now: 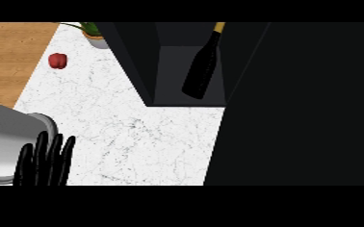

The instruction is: Pick up the wine, place it into the cabinet and close the cabinet

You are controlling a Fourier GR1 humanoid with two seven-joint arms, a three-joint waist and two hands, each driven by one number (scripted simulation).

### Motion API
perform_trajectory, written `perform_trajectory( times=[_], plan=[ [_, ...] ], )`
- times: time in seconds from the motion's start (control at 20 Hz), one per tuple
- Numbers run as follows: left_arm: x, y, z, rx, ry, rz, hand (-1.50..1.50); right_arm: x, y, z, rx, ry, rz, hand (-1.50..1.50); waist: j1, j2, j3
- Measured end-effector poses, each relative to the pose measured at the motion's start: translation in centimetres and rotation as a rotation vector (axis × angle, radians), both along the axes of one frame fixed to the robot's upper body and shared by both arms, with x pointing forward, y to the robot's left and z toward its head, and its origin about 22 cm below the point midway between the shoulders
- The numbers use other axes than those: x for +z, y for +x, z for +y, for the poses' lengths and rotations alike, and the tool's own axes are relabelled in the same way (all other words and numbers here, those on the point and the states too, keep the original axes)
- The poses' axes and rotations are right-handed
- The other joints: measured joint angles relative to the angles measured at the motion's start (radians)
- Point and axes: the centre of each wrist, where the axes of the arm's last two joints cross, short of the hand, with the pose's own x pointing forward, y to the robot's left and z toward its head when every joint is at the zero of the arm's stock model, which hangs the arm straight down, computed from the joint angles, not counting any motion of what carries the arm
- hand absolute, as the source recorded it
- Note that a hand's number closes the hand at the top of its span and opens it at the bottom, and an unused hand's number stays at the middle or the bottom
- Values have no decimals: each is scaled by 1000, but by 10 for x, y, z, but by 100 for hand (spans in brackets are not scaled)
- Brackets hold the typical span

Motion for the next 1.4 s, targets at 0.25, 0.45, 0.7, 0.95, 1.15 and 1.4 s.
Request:
perform_trajectory(
  times=[0.25,0.45,0.7,0.95,1.15,1.4],
  plan=[
    [6,0,26,26,-4,-10,-150,4,-8,22,151,-7,-10,150,2,-2,-1],
    [6,3,48,50,0,1,-150,4,-16,38,224,22,6,150,-3,-2,-1],
    [16,7,72,54,15,-1,-150,9,-27,58,234,46,5,150,-5,-4,-1],
    [17,9,89,39,23,3,-150,11,-34,66,125,36,-5,150,-4,-5,-2],
    [24,8,100,28,28,7,-150,13,-35,73,74,27,-48,150,2,-6,-2],
    [27,14,103,16,7,11,-150,18,-35,78,38,-7,-124,150,2,-3,-3]
  ],
)
